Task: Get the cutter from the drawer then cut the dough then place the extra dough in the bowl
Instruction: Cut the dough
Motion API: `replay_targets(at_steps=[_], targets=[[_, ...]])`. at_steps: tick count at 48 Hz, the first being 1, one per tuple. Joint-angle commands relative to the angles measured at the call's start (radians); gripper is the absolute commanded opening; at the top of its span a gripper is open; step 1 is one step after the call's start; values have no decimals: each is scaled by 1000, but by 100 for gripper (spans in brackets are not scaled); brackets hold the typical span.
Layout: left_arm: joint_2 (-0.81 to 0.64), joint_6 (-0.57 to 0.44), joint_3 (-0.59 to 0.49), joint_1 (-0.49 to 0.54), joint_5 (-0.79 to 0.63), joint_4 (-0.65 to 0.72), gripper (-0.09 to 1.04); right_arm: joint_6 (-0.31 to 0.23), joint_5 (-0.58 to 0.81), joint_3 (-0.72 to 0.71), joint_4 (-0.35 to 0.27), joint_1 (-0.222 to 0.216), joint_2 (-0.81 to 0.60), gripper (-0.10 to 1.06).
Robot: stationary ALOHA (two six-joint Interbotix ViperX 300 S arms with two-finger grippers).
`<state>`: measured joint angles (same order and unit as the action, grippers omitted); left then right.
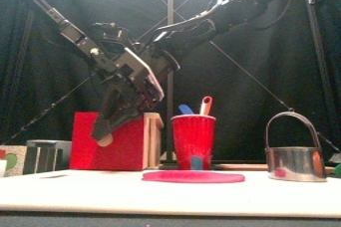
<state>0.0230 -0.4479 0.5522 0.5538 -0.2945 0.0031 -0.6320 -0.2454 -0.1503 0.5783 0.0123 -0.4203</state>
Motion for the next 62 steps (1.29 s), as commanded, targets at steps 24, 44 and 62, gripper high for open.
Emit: replay_targets(at_steps=[24,44,62], targets=[[-9,-2,-9,-8,-2,-2,38,2,-17,-25,40,-115,80,18],[-8,-2,-11,-2,3,-2,38,2,-5,-15,43,-121,83,18],[-15,3,-9,6,26,-2,38,0,-3,-8,41,-115,91,18]])
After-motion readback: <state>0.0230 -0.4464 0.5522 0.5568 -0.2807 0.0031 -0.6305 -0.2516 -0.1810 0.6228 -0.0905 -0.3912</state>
